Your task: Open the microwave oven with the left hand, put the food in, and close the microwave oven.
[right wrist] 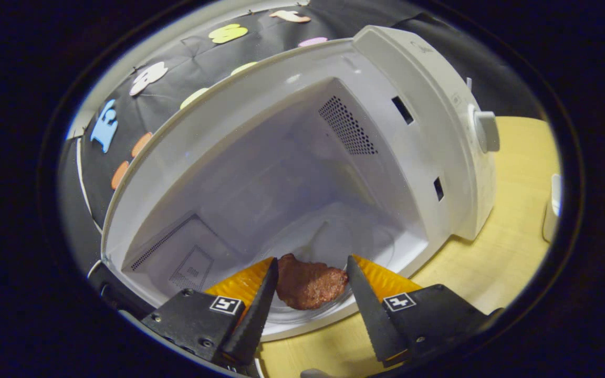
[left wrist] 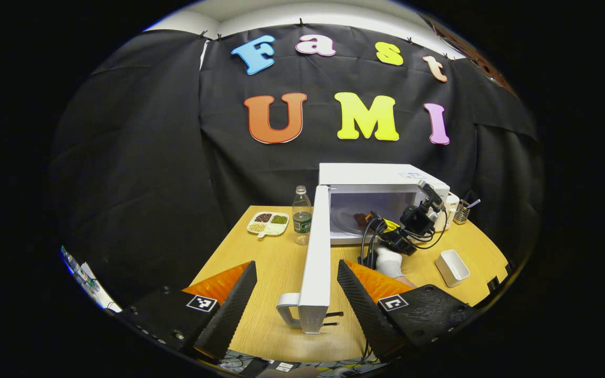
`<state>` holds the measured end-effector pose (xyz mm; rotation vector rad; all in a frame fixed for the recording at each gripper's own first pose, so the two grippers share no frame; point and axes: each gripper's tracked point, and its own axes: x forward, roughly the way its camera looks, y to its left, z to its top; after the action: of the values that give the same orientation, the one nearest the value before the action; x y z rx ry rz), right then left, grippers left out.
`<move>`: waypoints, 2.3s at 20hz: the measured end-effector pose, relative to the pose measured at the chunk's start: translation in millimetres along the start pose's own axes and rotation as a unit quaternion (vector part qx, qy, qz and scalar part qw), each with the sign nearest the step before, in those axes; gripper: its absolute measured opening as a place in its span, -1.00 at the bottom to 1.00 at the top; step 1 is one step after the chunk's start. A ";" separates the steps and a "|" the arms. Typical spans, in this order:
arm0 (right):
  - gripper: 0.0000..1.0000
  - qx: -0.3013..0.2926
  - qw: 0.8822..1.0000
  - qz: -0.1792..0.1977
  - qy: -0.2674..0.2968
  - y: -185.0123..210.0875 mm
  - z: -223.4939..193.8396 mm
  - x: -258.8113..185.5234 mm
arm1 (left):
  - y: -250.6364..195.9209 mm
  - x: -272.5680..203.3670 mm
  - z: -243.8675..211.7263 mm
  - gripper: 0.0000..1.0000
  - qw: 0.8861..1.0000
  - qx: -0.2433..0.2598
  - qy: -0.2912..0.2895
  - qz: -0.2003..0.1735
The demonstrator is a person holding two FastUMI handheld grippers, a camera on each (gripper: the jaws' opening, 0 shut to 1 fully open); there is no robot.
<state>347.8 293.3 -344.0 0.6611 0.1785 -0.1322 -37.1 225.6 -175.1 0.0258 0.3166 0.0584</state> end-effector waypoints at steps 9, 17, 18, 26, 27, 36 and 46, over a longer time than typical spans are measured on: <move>0.89 -0.082 0.995 0.042 0.036 16.8 37.5 -69.7 | -7.4 0.0 26.0 0.91 0.999 -0.028 -0.036 -0.007; 1.00 -0.246 0.964 0.064 0.074 -25.5 126.2 -210.5 | 18.2 -19.0 58.5 0.91 0.996 -0.037 -0.086 0.003; 0.80 -0.251 0.963 0.058 0.074 -34.6 139.7 -224.6 | 27.0 -20.0 57.7 0.91 0.995 -0.032 -0.091 0.010; 1.00 -0.274 0.961 0.008 0.047 -90.8 237.1 -298.8 | 62.6 -12.6 21.4 0.28 0.996 -0.020 -0.080 0.020; 1.00 -0.279 0.959 0.006 0.041 -91.9 247.6 -307.9 | 65.4 -8.8 17.1 0.32 0.996 -0.020 -0.080 0.020; 1.00 -0.303 0.953 -0.012 0.024 -105.3 286.6 -363.0 | 81.1 40.0 -61.8 -1.00 0.999 -0.002 -0.031 0.041; 1.00 -0.272 0.962 -0.014 0.031 -111.8 280.3 -371.1 | 36.5 55.0 -92.3 -1.00 1.000 0.010 0.000 -0.004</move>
<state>-0.2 56.2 -117.0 0.1132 0.2724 -0.0841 -15.7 266.9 -278.7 0.0443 0.3182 0.0483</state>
